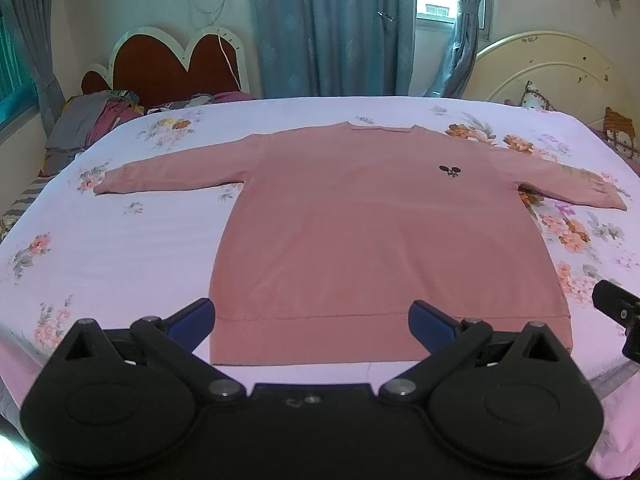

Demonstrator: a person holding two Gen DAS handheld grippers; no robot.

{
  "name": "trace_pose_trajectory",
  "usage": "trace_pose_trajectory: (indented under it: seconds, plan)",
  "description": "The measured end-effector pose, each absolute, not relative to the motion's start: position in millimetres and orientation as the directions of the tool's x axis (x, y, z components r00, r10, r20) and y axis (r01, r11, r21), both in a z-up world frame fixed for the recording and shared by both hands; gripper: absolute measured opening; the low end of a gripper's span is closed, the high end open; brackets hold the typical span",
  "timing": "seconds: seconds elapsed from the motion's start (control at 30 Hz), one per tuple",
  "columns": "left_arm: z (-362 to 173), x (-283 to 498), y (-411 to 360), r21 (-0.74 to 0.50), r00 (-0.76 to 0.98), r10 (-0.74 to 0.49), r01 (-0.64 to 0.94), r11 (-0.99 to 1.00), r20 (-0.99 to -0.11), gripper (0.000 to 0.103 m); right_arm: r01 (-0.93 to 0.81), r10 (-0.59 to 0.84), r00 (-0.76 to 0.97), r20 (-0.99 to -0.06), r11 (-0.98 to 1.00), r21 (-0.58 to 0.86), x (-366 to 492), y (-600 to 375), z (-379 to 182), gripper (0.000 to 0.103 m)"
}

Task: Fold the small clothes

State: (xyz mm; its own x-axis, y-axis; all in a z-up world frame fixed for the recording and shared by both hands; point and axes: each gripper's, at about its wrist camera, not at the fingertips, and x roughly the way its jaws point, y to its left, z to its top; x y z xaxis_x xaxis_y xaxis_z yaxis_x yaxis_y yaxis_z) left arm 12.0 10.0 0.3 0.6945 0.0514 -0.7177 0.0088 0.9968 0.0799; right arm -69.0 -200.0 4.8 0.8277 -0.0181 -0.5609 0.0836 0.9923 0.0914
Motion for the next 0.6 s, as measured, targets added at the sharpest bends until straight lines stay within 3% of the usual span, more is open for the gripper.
trace_pose_trajectory:
  seconds: [0.6]
  plan:
    - [-20.3, 87.6, 17.0, 0.083, 0.666, 0.033, 0.043, 0.996, -0.745, 0.103, 0.179, -0.101, 0.797, -0.595, 0.981, 0.073, -7.9, -211.9, -13.9, 0.103]
